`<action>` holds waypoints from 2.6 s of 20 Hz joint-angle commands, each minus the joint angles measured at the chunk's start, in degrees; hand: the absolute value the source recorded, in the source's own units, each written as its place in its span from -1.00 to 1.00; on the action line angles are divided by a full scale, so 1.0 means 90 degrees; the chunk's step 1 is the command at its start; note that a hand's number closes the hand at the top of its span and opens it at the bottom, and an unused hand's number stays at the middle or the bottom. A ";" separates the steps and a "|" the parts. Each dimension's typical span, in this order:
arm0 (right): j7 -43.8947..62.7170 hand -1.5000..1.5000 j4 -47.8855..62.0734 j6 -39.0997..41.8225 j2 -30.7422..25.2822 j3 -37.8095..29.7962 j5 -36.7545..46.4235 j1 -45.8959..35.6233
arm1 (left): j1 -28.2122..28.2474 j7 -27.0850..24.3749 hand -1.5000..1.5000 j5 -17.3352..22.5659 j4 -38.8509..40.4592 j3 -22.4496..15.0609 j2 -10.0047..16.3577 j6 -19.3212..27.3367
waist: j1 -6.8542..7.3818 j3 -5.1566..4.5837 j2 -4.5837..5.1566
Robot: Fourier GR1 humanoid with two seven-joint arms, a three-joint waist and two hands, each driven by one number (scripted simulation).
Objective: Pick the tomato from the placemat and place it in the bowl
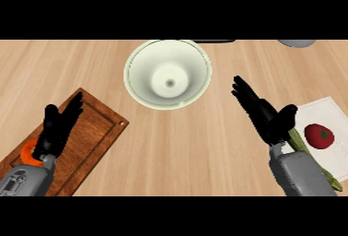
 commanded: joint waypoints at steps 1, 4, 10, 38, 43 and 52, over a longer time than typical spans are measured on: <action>0.0180 1.00 -0.0326 0.0008 -0.0086 -0.0265 0.0061 0.0391 | -0.0022 -0.0107 0.00 -0.0122 0.0028 0.0220 -0.0156 -0.0332 | 0.0031 0.0007 -0.0131; -0.0625 1.00 0.0336 0.0902 -0.1410 -0.1614 -0.0759 0.0475 | -0.0284 -0.0302 0.00 0.0452 -0.0343 0.0546 0.0126 -0.0607 | -0.0027 0.0017 -0.0124; -0.2888 -1.00 0.0490 -0.0035 -0.2014 -0.2023 0.0768 0.1410 | -0.0345 -0.0277 0.00 0.0826 -0.0580 0.0602 0.0087 -0.1037 | -0.0111 0.0028 -0.0131; 0.2173 -1.00 -0.3022 0.2002 -0.4370 -0.1253 0.2334 0.1215 | -0.0206 -0.0102 0.00 0.0486 -0.0988 0.0794 -0.0357 -0.1299 | 0.0091 0.0001 -0.0122; 0.3060 -1.00 -0.3015 0.2632 -0.4327 -0.0852 0.2546 0.0796 | -0.0118 -0.0114 0.00 0.0460 -0.0823 0.0878 -0.0389 -0.1515 | 0.0101 0.0001 -0.0118; 0.2911 -1.00 -0.2702 0.3204 -0.3794 -0.0922 0.3270 0.0852 | -0.0679 0.0350 0.00 0.0108 -0.0802 0.1168 -0.0659 -0.1367 | 0.0031 0.0008 -0.0123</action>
